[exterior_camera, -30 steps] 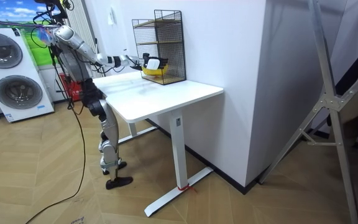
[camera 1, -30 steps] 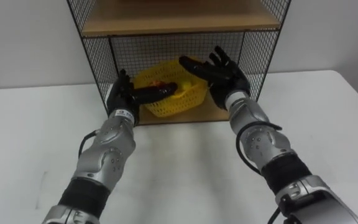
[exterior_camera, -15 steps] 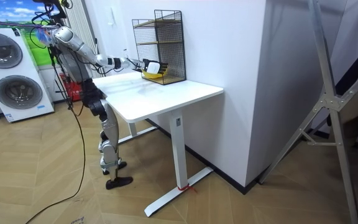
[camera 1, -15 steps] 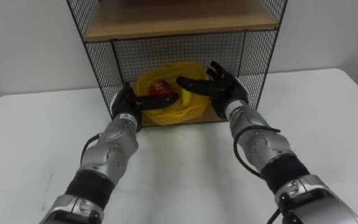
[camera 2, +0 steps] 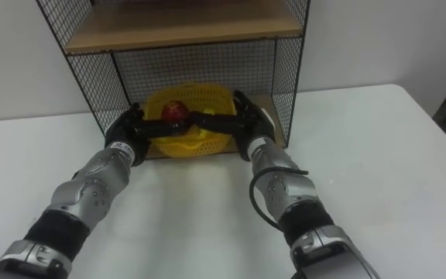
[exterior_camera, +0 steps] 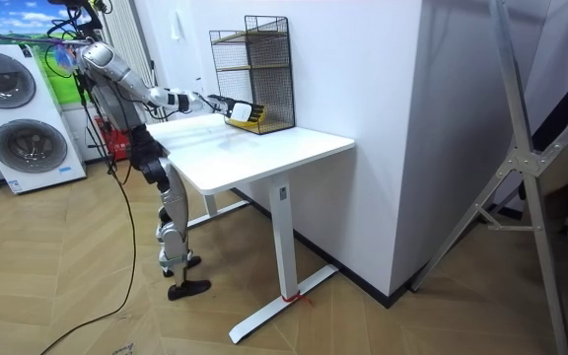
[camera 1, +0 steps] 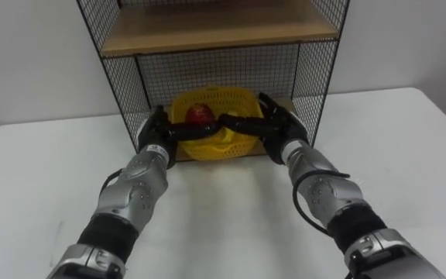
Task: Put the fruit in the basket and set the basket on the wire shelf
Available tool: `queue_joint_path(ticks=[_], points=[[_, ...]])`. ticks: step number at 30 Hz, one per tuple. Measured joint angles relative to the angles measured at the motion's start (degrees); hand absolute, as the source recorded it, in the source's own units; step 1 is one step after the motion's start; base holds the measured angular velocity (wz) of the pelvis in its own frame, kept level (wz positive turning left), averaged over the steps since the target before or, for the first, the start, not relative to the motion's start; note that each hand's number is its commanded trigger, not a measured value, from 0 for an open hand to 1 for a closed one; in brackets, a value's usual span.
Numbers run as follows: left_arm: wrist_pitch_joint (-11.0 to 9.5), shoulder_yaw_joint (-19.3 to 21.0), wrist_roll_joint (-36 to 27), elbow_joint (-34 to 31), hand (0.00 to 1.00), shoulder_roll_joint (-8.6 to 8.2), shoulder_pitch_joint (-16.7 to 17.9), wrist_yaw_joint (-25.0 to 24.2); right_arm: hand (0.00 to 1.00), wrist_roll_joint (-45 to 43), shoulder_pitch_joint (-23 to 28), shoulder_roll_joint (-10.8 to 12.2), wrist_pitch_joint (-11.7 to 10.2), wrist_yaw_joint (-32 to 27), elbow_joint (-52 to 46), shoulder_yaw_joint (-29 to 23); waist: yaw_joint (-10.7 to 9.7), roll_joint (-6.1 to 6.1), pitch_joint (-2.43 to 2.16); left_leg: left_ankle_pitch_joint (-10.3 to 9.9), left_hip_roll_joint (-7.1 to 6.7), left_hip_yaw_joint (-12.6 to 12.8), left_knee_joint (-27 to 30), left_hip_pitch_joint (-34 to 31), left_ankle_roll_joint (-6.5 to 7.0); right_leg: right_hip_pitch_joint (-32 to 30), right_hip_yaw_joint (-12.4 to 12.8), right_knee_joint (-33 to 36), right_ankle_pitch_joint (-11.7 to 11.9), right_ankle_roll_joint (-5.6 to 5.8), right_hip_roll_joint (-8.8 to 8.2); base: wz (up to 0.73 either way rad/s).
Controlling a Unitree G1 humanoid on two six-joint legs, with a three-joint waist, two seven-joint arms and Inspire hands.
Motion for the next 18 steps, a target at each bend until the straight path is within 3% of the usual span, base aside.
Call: queue_joint_path(ticks=[6,18], points=[[0.00,0.08,-0.08,-0.19,0.00,1.46,0.00,-0.38,0.00,-0.50,0.63,-1.36,1.43,0.56,0.01,-0.01,-0.22,0.02,-0.04,-0.02,-0.02,0.54,-0.04,0.07,0.02,-0.07,0.46,0.40,-0.05,0.04,-0.03,-0.03],[-0.01,1.64,-0.05,-0.39,0.00,1.66,-0.03,-1.11,0.00,-0.83,0.47,-2.92,1.42,0.82,-0.02,-0.71,-0.20,0.37,-0.50,0.03,0.07,1.01,0.02,-0.07,0.07,-1.01,0.76,0.71,-0.06,0.04,-0.13,-0.02]])
